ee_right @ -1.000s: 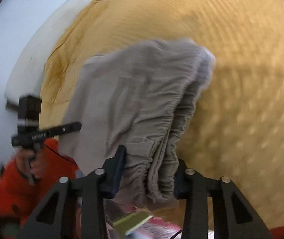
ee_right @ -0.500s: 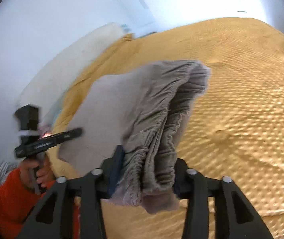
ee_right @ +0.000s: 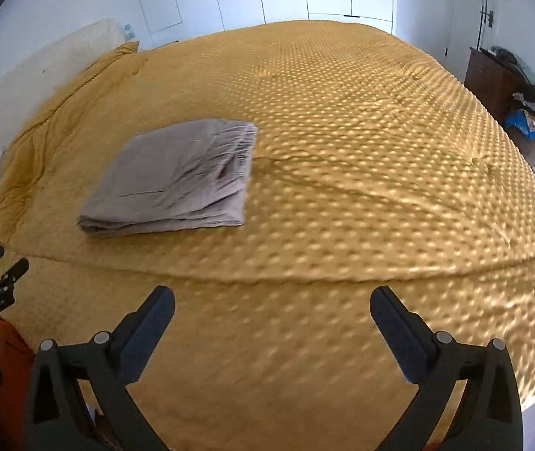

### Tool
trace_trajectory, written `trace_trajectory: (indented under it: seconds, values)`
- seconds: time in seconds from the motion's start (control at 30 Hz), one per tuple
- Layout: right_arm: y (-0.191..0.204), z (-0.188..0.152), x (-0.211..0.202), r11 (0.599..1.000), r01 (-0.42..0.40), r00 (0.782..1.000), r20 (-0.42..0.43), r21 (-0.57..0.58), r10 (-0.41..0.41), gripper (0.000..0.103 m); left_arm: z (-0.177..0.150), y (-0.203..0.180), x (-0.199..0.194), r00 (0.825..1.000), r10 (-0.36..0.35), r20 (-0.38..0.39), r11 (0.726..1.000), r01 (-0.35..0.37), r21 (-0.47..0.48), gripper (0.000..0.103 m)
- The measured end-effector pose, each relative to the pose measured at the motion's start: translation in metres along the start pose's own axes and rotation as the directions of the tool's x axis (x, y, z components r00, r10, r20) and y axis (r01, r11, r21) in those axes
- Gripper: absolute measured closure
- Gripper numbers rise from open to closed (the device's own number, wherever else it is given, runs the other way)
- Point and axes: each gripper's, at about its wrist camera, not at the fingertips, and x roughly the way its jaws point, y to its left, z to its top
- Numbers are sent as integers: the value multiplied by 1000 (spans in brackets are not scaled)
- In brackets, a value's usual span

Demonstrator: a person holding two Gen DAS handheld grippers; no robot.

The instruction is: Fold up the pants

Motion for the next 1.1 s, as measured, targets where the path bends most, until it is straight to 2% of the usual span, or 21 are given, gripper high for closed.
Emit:
trace_trajectory:
  seconds: [0.17,0.23,0.33,0.6,0.83,1.0,1.1]
  values:
    - [34,9,-39,999,-21,999,30,-40,22,0,43,7,-53,998,-15,65,1000,16,-15,4]
    - [51,16,-63,997,-51,997,51,-59,54,0,42,7,-75,995,-16,94,999,20,-40,3]
    - [70,18,-82,991,-96,993,57,-94,101,0,37,17,-87,994,-8,110,997,17,-76,2]
    - [110,-12,-117,981,-120,990,57,-154,130,0,19,19,-91,998,-52,28,991,55,-118,2]
    - [116,-48,-122,984,-123,992,9,-127,125,0,5,15,-103,998,-58,10,992,58,-113,0]
    - [117,-67,-129,983,-131,991,-43,-132,127,0,-7,13,-114,995,-102,-15,990,100,-100,0]
    - [118,-69,-140,984,-101,995,-31,-147,97,0,-14,10,-119,993,-118,-31,989,115,-88,1]
